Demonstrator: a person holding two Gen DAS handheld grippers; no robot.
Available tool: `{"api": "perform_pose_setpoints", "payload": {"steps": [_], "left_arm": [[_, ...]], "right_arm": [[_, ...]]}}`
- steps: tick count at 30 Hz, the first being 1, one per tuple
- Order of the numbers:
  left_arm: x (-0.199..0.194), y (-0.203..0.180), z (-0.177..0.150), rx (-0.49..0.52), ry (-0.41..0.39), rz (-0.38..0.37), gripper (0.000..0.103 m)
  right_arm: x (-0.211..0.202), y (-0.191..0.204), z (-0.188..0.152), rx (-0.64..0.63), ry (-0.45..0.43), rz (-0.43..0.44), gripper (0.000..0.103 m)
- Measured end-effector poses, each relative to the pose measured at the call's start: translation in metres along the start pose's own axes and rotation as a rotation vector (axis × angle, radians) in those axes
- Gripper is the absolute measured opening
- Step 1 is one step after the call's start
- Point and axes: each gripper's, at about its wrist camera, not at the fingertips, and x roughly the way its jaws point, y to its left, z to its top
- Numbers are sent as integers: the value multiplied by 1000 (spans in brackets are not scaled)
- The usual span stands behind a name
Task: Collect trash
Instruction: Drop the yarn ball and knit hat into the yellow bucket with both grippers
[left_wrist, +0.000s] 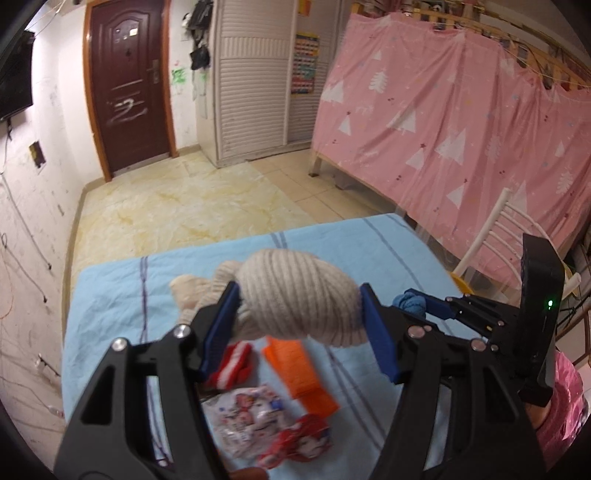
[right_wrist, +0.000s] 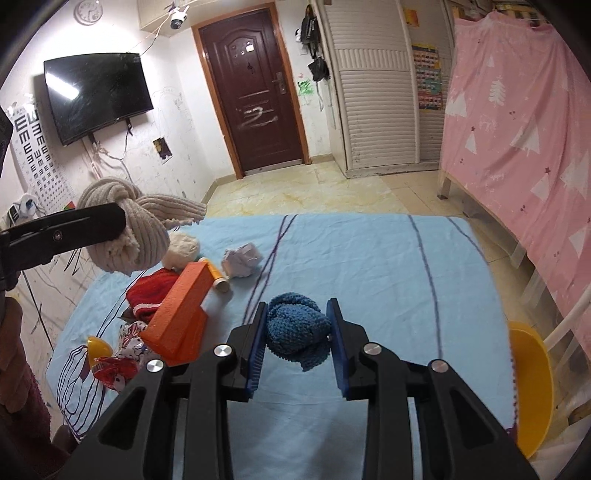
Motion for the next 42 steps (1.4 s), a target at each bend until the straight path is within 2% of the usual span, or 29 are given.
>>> {"api": "perform_pose_setpoints", "payload": {"steps": [13, 24, 36, 42], "left_arm": [[20, -66, 19, 80, 24, -71, 63], [46, -139, 28, 170, 65, -164, 63], [76, -210, 32, 259, 120, -210, 63], [102, -240, 31, 276, 181, -241, 63]], "right_arm": [[-41, -69, -9, 98, -85, -82, 25], [-75, -141, -29, 204, -135, -177, 25], [-85, -195, -52, 278, -145, -215, 25], [-79, -221, -67, 327, -129, -218, 25]]}}
